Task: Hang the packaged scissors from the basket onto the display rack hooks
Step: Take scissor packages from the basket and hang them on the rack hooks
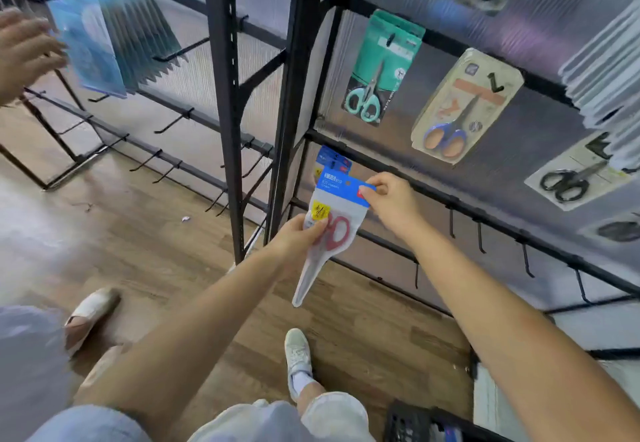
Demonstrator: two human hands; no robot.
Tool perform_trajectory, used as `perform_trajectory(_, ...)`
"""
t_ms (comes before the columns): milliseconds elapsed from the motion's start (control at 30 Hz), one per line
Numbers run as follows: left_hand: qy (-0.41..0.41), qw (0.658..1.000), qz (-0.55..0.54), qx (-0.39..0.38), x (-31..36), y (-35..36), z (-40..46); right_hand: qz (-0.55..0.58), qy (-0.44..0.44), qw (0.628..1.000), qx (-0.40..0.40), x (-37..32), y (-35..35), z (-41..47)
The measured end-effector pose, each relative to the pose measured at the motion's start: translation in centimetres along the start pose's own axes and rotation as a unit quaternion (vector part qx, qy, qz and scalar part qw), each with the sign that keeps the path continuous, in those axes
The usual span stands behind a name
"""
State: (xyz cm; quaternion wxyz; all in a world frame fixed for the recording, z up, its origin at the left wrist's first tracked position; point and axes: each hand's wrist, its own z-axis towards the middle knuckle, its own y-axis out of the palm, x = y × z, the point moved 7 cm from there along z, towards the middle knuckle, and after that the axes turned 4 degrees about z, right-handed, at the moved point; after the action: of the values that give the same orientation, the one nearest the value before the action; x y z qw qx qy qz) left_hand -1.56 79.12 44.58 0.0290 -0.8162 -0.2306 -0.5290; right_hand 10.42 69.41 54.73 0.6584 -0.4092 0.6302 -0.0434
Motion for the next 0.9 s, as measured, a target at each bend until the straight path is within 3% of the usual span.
perform_trajectory(267, -0.065, 0.992, -0.004, 0.112, -6.2, -2.7, 5.2, -0.041, 0.034, 0.995, -0.087, 6.0, 5.8, 4.3)
perform_trajectory(567, -0.087, 0.982, 0.04, 0.165, -6.8, -4.2, 11.3, -0.064, 0.036, 0.993, -0.094, 8.4, 7.3, 10.3)
perform_trajectory(900, -0.123, 0.973, -0.005, 0.197, -7.5, -5.3, 15.6, -0.065, 0.001, 0.994, -0.085, 8.8, 8.5, 14.1)
